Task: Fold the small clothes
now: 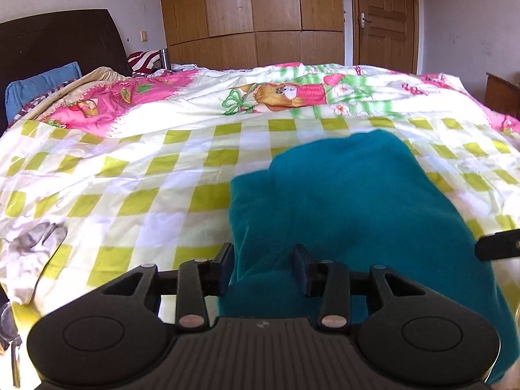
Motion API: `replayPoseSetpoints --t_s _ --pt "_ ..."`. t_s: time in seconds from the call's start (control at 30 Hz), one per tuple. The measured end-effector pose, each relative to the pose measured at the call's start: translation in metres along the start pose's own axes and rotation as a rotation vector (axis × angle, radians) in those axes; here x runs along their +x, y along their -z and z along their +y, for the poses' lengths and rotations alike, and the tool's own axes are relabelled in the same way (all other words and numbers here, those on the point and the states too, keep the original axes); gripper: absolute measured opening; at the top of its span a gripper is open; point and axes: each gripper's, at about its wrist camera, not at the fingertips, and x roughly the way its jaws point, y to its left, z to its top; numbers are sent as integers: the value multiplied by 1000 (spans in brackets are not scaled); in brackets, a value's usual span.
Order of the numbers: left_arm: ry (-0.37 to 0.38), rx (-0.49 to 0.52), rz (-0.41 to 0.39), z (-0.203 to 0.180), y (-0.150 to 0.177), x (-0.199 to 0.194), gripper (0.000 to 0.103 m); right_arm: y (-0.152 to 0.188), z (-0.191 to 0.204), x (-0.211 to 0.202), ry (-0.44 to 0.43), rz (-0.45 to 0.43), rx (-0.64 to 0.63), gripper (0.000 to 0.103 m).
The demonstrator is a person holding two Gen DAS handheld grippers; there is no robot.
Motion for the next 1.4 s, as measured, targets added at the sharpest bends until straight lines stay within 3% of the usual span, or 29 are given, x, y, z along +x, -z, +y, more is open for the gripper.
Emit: replayPoseSetpoints --t_s 0.07,0.23,0.33,0.4,0.5,0.6,0.87,1.0,1.1,1.23,1.4 --pt "-5 -1 35 -2 14 1 54 21 5 18 28 63 -3 56" --pt "-18 -7 38 -10 16 -22 53 23 2 -5 17 31 45 55" --pt "-12 61 74 -21 22 -27 54 30 5 1 86 68 -41 55" --pt "-40 111 96 -28 29 -23 55 31 3 -2 79 60 -9 55" --pt "-58 43 87 -29 27 -36 54 34 6 -24 56 15 8 55" --pt "-76 72 58 -38 29 -49 54 45 15 -38 70 -4 -48 55" --pt "-101 85 80 -47 49 -67 56 64 27 -29 110 30 -92 55" --pt "-97 55 75 -53 53 -77 66 69 34 -39 136 4 -129 55" --pt "-97 24 64 -59 59 -86 85 76 35 -43 146 -8 -132 55" --pt "-46 -28 67 -62 68 -96 90 84 34 -46 143 -2 -115 55" --pt "-123 -25 69 -69 77 -99 103 92 34 -51 161 -13 -103 55"
